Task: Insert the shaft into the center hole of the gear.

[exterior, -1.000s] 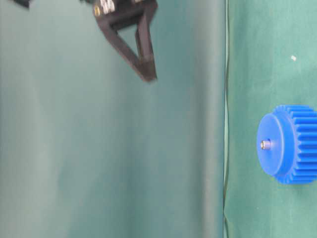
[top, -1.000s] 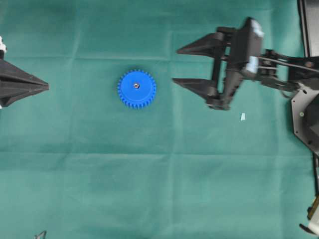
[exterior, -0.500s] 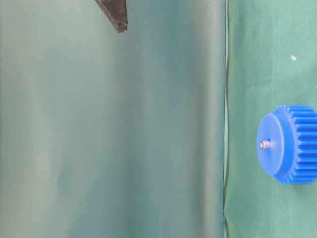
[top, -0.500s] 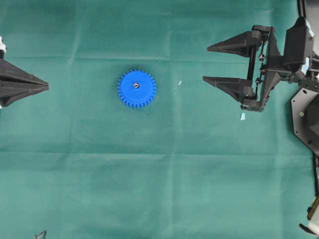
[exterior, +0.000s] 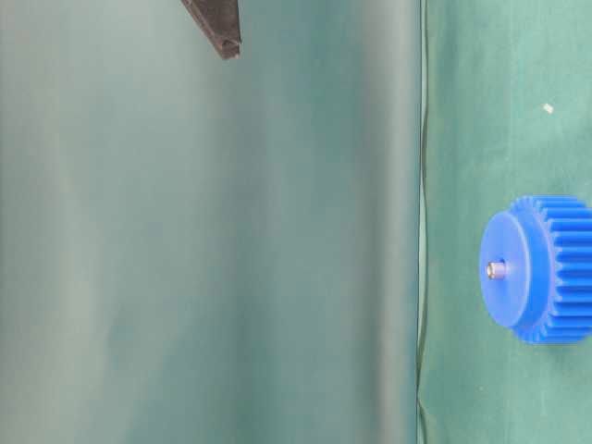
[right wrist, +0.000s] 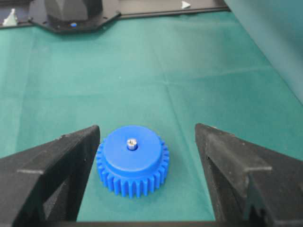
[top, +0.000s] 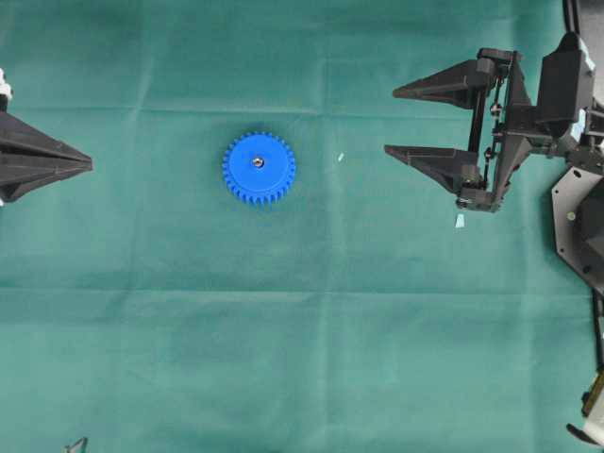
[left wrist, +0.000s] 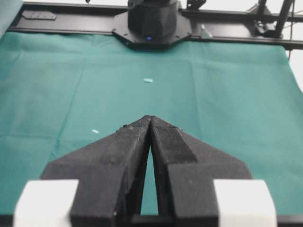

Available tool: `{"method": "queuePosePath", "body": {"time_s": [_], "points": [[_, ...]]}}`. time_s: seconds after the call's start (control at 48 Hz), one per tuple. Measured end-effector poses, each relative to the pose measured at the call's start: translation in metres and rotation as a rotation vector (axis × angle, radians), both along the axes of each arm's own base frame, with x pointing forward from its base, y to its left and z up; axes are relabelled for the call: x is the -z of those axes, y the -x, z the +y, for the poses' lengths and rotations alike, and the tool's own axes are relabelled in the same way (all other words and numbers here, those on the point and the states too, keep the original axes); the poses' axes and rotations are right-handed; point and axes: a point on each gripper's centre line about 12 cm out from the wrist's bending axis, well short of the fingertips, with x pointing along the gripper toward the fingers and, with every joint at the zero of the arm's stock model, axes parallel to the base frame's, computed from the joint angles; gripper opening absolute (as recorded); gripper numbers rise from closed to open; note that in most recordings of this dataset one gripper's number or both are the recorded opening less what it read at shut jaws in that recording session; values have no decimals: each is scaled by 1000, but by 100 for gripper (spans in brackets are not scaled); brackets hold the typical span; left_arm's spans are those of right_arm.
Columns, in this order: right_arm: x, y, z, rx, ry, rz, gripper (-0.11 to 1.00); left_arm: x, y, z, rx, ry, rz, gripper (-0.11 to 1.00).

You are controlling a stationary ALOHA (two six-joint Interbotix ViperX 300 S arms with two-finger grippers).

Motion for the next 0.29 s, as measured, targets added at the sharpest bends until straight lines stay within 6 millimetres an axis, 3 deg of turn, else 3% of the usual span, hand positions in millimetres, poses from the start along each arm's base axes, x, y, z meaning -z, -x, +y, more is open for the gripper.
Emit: {"method": "queuePosePath", "body": {"time_s": [0.292], "points": [[0,0,0,0,0,2,83,1,0,0,-2,0,5,2]]}}
